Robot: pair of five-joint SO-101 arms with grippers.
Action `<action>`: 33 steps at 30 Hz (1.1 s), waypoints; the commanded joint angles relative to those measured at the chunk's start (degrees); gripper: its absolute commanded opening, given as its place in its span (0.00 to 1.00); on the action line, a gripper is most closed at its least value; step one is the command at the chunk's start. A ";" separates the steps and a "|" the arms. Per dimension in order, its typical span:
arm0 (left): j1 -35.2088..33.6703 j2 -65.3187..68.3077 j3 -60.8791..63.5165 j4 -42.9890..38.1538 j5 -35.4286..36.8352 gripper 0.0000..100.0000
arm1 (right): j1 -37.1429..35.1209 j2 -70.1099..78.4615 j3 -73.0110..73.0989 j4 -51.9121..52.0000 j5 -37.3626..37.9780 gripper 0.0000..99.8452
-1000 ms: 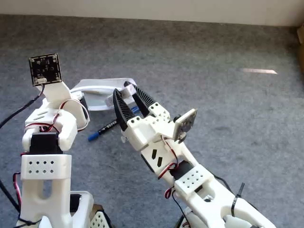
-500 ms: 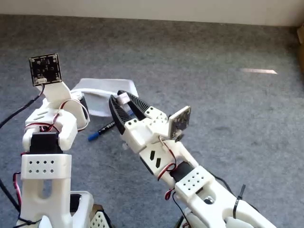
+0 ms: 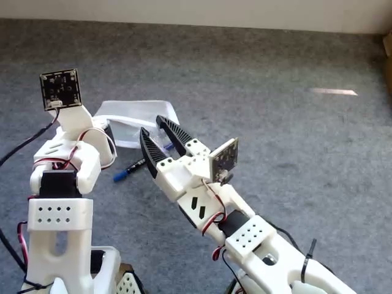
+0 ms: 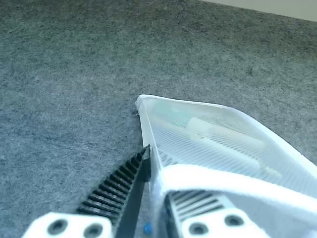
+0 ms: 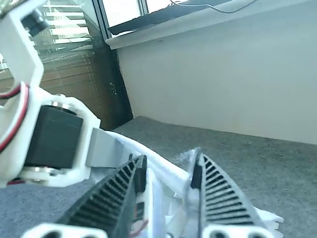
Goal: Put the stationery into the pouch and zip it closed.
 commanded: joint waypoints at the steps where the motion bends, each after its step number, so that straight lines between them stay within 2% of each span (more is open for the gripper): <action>1: 0.31 -2.15 -1.01 -1.67 -0.26 0.01 | -0.40 -1.10 -0.66 0.40 0.79 0.10; 16: 0.22 -2.15 -1.01 -1.76 -0.26 0.01 | 0.04 -1.10 -1.01 0.40 0.88 0.09; 20: -1.80 -2.15 -1.01 -1.93 0.09 0.01 | 0.04 -2.77 -0.48 0.75 5.63 0.09; 24: -3.30 -2.15 -1.01 -2.02 0.26 0.01 | 2.15 -6.55 -1.80 11.82 4.13 0.09; 33: -5.41 -2.15 -1.01 -2.02 2.81 0.01 | 10.15 -7.25 -20.00 45.41 0.44 0.09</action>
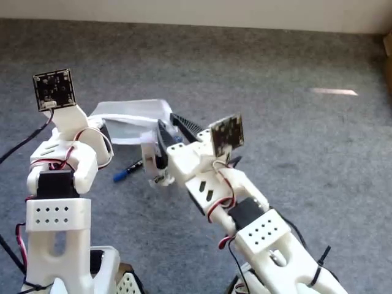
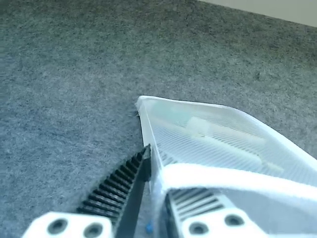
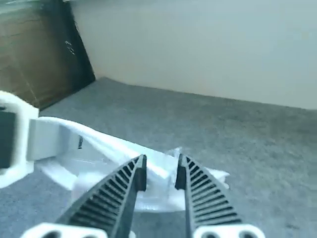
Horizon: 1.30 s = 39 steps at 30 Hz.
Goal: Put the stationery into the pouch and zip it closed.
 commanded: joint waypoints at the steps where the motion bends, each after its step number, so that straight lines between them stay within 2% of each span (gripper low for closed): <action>1: -3.65 -2.15 -1.01 -2.02 2.20 0.01 | 3.21 -0.75 -7.96 11.65 -0.79 0.09; 14: -5.05 -2.15 -1.01 -2.02 2.20 0.01 | 4.62 -0.75 -11.03 14.90 -0.62 0.09; 18: -8.04 -2.15 -1.01 -2.90 4.75 0.01 | 4.53 -0.66 -14.81 23.43 -0.70 0.09; 23: -8.66 -2.15 -1.01 -3.52 4.92 0.01 | 4.18 1.71 -23.25 36.09 -0.79 0.09; 27: -8.84 -2.24 -1.01 -3.52 5.01 0.01 | 0.75 9.10 -28.09 41.80 -0.79 0.09; 32: -12.79 -2.33 -1.36 -3.60 6.51 0.01 | -3.03 19.65 -33.19 47.43 -0.88 0.09; 34: -14.37 -2.42 -1.36 -3.60 7.65 0.01 | -4.09 22.73 -35.30 49.98 -3.34 0.09; 39: -14.99 -2.59 -1.45 -3.60 7.91 0.01 | -7.43 29.14 -41.89 56.75 -16.44 0.09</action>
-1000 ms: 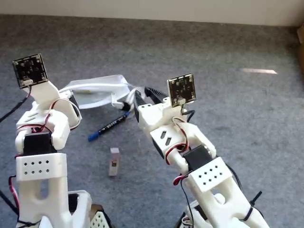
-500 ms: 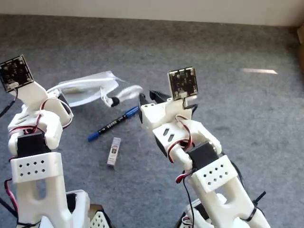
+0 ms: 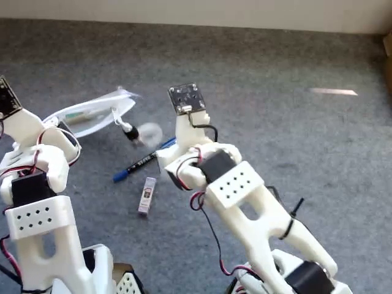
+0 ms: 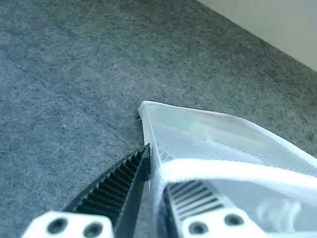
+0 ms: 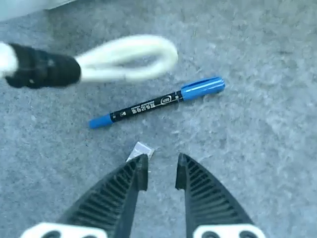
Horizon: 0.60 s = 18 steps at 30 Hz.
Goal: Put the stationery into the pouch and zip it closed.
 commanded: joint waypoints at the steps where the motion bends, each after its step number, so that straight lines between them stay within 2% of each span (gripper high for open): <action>1: -1.10 -2.51 -1.45 -1.85 0.88 0.01 | -2.95 2.86 -6.55 3.91 -7.74 0.10; 5: -3.30 -2.51 -1.54 -2.29 1.67 0.01 | -5.32 9.45 -9.10 4.70 -12.48 0.10; 10: -3.30 -2.51 -1.45 -2.64 1.93 0.01 | -7.96 16.75 -11.91 4.44 -16.18 0.19; 18: -3.12 -2.51 -1.36 -2.55 1.85 0.01 | -10.24 26.59 -16.57 1.36 -19.52 0.20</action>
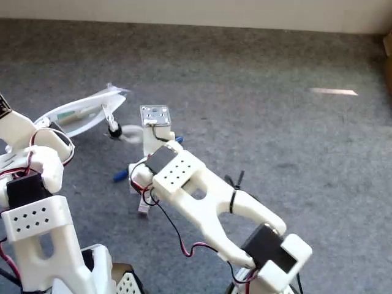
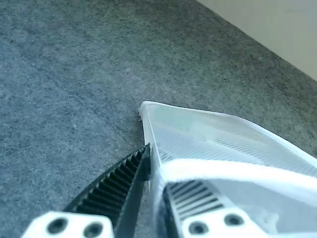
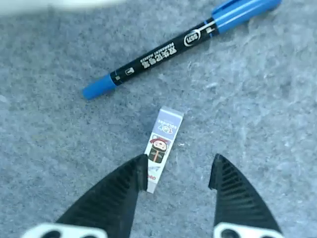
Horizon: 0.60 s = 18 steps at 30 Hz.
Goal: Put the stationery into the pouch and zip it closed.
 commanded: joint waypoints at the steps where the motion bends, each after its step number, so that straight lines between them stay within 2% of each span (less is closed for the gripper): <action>1: -0.40 -2.51 -1.36 -1.85 0.53 0.01 | -0.40 1.80 -4.00 -4.09 -2.46 0.20; 7: -0.31 -2.51 -1.27 -1.85 0.44 0.01 | -0.13 5.23 -4.00 -8.92 -2.37 0.20; 18: -0.31 -2.51 -1.19 -1.76 0.44 0.01 | 1.27 12.53 -4.35 -8.57 -2.29 0.20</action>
